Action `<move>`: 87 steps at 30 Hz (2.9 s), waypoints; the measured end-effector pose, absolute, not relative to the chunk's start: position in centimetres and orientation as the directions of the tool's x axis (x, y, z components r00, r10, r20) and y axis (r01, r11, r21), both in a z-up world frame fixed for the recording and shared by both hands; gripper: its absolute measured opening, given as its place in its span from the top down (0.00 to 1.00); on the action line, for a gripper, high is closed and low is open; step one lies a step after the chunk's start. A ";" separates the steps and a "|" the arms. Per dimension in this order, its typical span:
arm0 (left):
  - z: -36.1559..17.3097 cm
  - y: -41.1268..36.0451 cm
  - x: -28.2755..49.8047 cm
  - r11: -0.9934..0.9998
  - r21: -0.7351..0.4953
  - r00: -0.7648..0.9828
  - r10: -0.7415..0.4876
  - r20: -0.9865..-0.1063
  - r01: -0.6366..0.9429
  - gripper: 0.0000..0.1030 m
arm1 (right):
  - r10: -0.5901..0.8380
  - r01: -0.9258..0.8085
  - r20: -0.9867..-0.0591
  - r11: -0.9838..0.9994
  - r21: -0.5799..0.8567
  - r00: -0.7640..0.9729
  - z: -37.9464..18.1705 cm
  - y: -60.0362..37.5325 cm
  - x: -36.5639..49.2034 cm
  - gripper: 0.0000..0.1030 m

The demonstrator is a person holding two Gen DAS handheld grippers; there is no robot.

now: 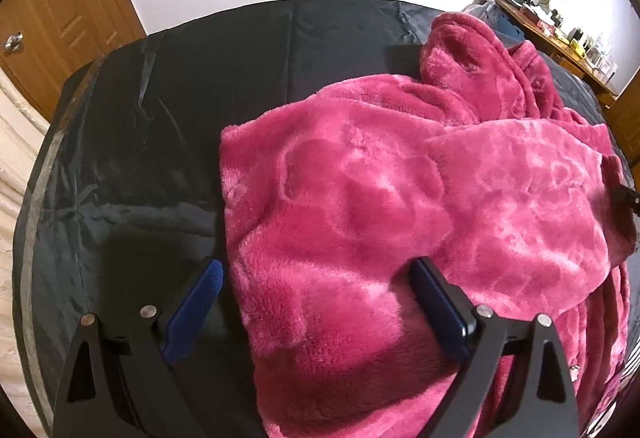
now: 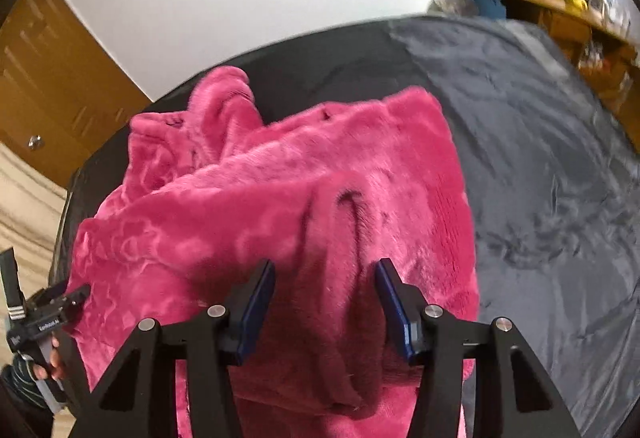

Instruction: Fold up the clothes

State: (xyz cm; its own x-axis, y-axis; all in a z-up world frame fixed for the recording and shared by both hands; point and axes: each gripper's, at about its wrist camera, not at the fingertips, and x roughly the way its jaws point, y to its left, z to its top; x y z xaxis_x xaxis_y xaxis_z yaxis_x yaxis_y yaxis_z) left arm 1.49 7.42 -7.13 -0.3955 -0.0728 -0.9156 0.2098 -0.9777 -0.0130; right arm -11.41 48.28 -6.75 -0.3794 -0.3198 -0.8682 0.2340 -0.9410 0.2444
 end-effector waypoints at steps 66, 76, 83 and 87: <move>-6.3 7.9 0.3 -0.985 -0.046 -0.390 -0.024 -0.921 0.169 0.00 | -0.165 0.295 -0.935 -0.953 0.069 -0.315 -8.8 44.6 -8.3 0.37; -4.0 12.1 5.9 -0.992 -0.081 -0.364 0.039 -0.931 0.101 0.00 | -0.242 0.439 -0.927 -0.893 0.098 -0.287 -5.8 45.4 -1.5 0.37; -7.0 14.8 13.8 -0.991 -0.051 -0.315 0.009 -0.949 0.125 0.00 | -0.231 0.449 -0.952 -0.885 0.120 -0.202 -8.2 48.9 3.2 0.37; -8.7 16.4 15.9 -0.988 0.008 -0.302 -0.054 -0.952 0.153 0.00 | -0.211 0.461 -0.963 -0.880 0.112 -0.170 -10.6 49.6 4.9 0.36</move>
